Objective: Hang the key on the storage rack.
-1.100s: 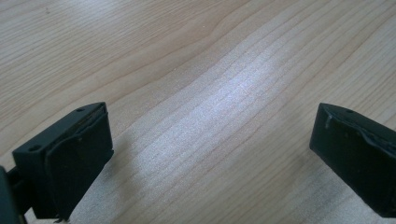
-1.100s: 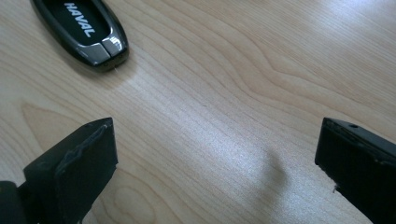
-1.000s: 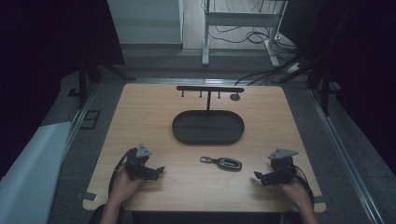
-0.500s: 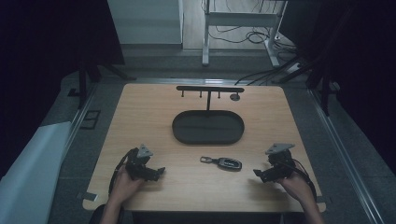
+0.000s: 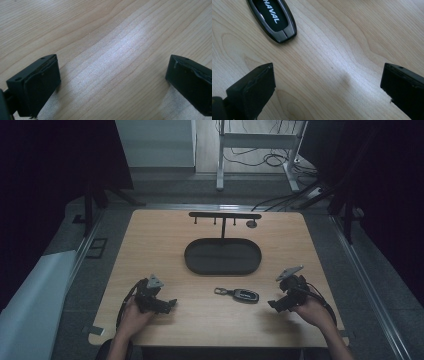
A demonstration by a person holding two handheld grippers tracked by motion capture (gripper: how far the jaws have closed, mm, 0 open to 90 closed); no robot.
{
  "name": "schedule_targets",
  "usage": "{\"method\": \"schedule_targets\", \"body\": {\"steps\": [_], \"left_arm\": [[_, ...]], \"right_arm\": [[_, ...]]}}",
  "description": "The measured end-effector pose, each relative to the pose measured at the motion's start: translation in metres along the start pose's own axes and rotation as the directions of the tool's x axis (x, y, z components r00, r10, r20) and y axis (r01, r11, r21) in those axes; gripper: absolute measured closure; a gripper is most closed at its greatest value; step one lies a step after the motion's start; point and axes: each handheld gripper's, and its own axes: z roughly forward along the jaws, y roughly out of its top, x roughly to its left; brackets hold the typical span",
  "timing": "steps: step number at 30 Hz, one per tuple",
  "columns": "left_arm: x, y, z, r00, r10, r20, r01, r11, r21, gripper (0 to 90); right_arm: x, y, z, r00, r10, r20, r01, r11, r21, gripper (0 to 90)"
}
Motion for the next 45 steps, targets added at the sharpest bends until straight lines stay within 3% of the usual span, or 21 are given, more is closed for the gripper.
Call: {"method": "schedule_targets", "body": {"steps": [6,13,22,31,37,42,45], "left_arm": [[0.000,0.000,0.000,1.0000,-0.002,-0.001,0.002,1.0000,0.000,0.0],[0.000,0.000,0.000,1.0000,-0.002,-0.002,0.002,1.0000,0.001,0.0],[0.000,0.000,0.000,1.0000,-0.003,-0.001,0.003,1.0000,0.000,0.0],[0.000,0.000,0.000,1.0000,-0.003,-0.001,0.003,1.0000,0.000,0.0],[0.000,0.000,0.000,1.0000,-0.002,-0.001,0.002,1.0000,0.001,0.0],[0.000,0.000,0.000,1.0000,-0.003,-0.001,0.003,1.0000,0.000,0.0],[0.000,0.000,0.000,1.0000,-0.003,-0.001,0.003,1.0000,-0.001,0.0]], "right_arm": [[0.003,0.013,0.002,0.9983,-0.058,-0.004,0.058,0.997,0.048,0.0],[0.009,0.030,0.005,0.9927,-0.120,-0.015,0.121,0.986,0.114,0.0],[0.022,0.053,0.015,0.9756,-0.215,-0.046,0.220,0.955,0.198,0.0],[0.039,0.078,0.028,0.9476,-0.308,-0.085,0.319,0.916,0.243,3.2],[0.053,0.091,0.038,0.9235,-0.363,-0.124,0.383,0.880,0.282,7.0],[0.061,0.101,0.047,0.9068,-0.392,-0.156,0.421,0.855,0.303,15.0],[0.064,0.106,0.052,0.8934,-0.418,-0.166,0.449,0.832,0.325,23.9]]}}
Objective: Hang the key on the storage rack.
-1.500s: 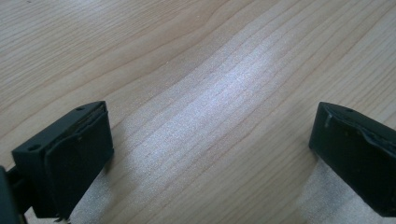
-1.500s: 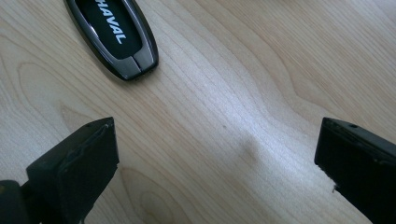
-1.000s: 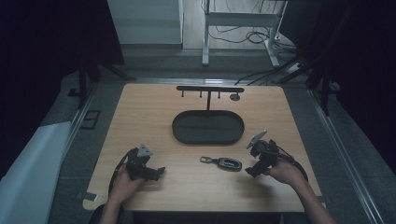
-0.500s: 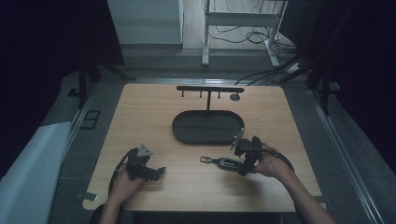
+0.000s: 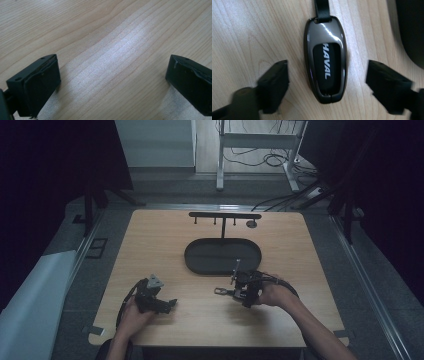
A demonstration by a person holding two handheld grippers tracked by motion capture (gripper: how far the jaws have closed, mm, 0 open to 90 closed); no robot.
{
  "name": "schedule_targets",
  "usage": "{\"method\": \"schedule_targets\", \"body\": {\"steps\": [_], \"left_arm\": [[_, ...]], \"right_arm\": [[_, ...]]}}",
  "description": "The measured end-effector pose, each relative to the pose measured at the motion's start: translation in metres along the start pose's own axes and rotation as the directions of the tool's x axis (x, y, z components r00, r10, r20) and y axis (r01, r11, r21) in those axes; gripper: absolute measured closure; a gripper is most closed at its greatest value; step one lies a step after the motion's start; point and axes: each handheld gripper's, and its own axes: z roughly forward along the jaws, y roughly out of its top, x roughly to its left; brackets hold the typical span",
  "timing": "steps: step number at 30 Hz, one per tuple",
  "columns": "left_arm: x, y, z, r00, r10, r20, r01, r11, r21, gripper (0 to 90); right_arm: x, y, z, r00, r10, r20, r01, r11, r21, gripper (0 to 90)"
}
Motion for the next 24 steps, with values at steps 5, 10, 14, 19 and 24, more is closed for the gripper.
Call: {"method": "schedule_targets", "body": {"steps": [5,10,14,19,24], "left_arm": [[0.000,0.000,0.000,1.0000,0.000,0.000,0.000,1.0000,0.000,0.0],[0.000,0.000,0.000,1.0000,0.000,0.000,0.000,1.0000,0.001,0.0],[0.000,0.000,0.000,1.0000,0.000,0.001,0.000,1.0000,0.003,0.0],[0.000,0.000,0.000,1.0000,0.000,0.000,0.000,1.0000,0.000,0.0],[0.000,0.000,0.000,1.0000,0.001,-0.001,-0.001,1.0000,0.001,0.0]], "right_arm": [[0.001,0.011,0.005,0.9991,-0.039,-0.015,0.040,0.999,0.030,33.2],[0.000,0.018,0.008,0.9980,-0.056,-0.030,0.058,0.997,0.041,40.3],[-0.002,0.020,0.010,0.9974,-0.066,-0.031,0.068,0.996,0.063,45.0],[-0.004,0.022,0.013,0.9968,-0.067,-0.044,0.070,0.994,0.080,47.7],[-0.004,0.021,0.013,0.9984,-0.042,-0.036,0.045,0.996,0.073,48.2]]}}
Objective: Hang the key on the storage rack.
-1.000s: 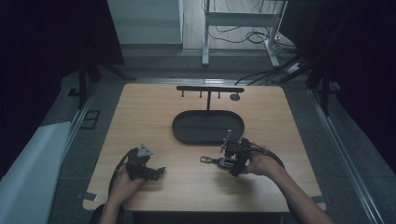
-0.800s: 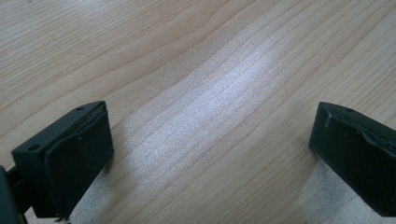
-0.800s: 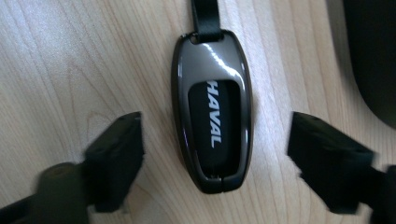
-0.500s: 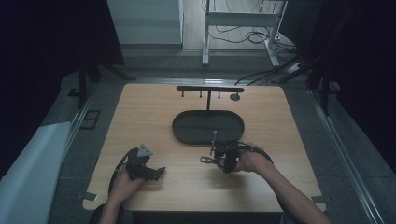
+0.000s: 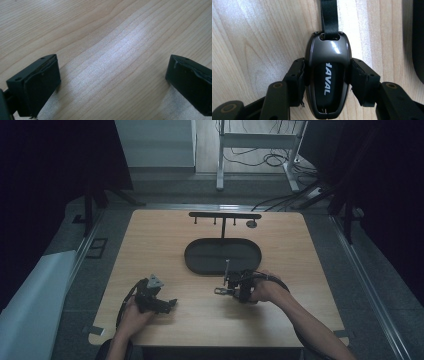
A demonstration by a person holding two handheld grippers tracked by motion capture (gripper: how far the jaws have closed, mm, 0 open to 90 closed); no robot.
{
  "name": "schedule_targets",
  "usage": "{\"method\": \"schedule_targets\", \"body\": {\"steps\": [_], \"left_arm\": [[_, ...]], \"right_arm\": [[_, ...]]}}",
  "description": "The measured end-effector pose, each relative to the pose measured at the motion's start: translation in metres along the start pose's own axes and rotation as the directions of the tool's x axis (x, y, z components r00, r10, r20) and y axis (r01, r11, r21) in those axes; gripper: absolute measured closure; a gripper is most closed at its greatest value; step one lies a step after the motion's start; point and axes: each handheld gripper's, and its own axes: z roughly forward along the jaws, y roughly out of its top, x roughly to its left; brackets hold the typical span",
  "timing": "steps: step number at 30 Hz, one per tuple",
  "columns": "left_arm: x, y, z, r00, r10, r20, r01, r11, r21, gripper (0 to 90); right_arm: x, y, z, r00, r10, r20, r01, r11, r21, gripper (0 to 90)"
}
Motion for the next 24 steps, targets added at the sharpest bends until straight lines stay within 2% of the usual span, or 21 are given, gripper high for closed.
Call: {"method": "schedule_targets", "body": {"steps": [4,7,18,24], "left_arm": [[0.000,0.000,0.000,1.0000,-0.001,0.000,0.001,1.0000,-0.001,0.0],[0.000,0.000,0.000,1.0000,-0.002,0.000,0.002,1.0000,-0.002,0.0],[0.000,0.000,0.000,1.0000,-0.003,-0.001,0.003,1.0000,-0.005,0.0],[0.000,0.000,0.000,1.0000,-0.003,-0.001,0.003,1.0000,-0.005,0.0]], "right_arm": [[-0.001,-0.002,-0.001,0.9995,0.024,-0.019,-0.024,1.000,-0.008,48.4],[-0.001,-0.003,-0.006,0.9993,0.032,-0.017,-0.032,0.999,-0.019,48.4],[-0.003,-0.002,-0.038,0.9984,0.045,-0.033,-0.047,0.997,-0.054,48.4],[-0.006,-0.003,-0.057,0.9974,0.056,-0.046,-0.059,0.997,-0.055,48.5]]}}
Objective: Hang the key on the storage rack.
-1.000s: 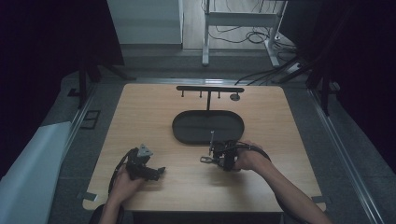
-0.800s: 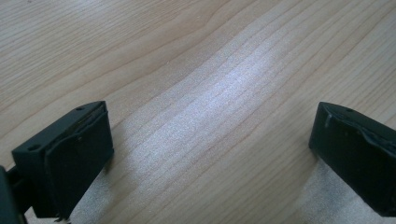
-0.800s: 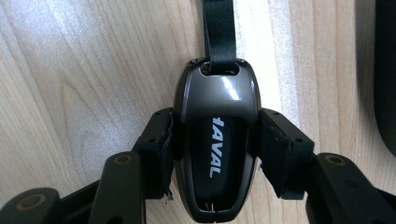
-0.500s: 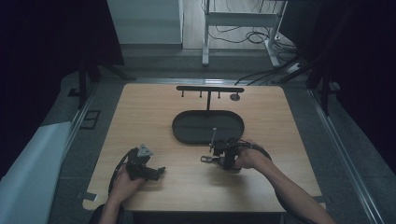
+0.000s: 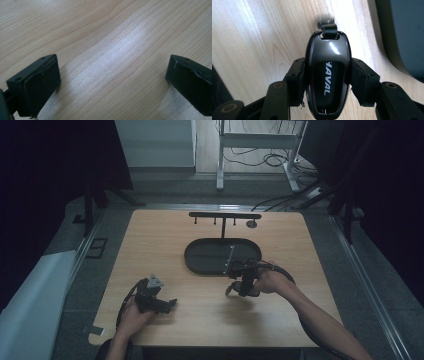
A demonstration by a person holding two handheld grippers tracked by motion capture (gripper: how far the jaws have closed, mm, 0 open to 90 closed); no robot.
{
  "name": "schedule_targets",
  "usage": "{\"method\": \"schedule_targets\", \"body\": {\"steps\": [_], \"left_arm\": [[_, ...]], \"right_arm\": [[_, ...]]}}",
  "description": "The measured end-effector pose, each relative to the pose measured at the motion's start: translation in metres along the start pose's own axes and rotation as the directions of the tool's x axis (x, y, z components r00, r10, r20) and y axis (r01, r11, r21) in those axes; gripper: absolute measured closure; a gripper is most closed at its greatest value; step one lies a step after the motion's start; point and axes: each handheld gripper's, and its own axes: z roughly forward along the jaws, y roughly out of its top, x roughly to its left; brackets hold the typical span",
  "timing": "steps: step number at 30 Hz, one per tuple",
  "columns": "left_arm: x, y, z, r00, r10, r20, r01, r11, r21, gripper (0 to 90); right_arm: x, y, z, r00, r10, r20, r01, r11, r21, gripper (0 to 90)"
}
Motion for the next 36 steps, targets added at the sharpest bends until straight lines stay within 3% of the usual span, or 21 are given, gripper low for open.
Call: {"method": "schedule_targets", "body": {"steps": [20,28,36], "left_arm": [[0.000,0.000,0.000,1.0000,0.001,0.001,-0.001,1.0000,0.000,0.0],[0.000,0.001,0.000,1.0000,0.005,0.002,-0.005,1.0000,0.001,0.0],[0.000,0.001,0.000,1.0000,0.005,0.003,-0.005,1.0000,0.001,0.0]], "right_arm": [[-0.019,-0.007,-0.047,0.9964,0.084,-0.013,-0.084,0.996,-0.021,48.4],[-0.032,-0.012,-0.064,0.9890,0.148,-0.007,-0.148,0.989,-0.022,48.4],[-0.048,-0.018,-0.082,0.9750,0.222,-0.010,-0.222,0.974,-0.034,48.4]]}}
